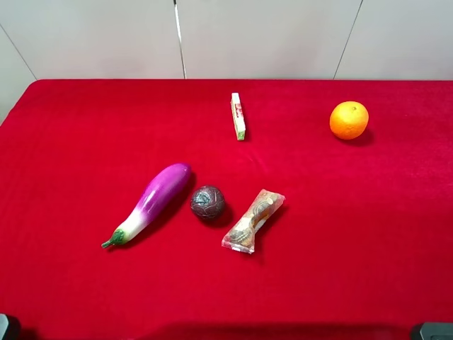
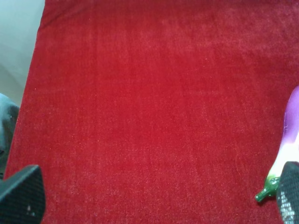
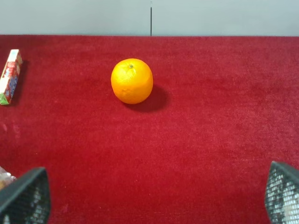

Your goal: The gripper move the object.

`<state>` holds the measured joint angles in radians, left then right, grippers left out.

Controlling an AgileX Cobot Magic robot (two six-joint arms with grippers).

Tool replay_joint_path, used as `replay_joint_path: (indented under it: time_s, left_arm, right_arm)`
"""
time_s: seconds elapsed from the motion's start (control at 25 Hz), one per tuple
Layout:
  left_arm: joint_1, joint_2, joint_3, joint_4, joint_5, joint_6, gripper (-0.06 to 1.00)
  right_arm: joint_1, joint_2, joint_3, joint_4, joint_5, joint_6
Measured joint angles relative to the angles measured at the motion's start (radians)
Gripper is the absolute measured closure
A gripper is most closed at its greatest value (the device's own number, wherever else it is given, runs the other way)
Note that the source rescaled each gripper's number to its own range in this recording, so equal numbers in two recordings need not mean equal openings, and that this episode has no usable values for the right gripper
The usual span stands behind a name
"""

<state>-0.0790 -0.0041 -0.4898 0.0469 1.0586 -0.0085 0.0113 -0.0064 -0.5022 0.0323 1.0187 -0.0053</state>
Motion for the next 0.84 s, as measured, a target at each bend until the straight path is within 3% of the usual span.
replay_joint_path:
  time_s: [0.84]
  left_arm:
    - [0.000,0.000,0.000,0.002,0.000,0.000,-0.06]
  right_arm:
    - [0.000,0.000,0.000,0.000,0.000,0.005]
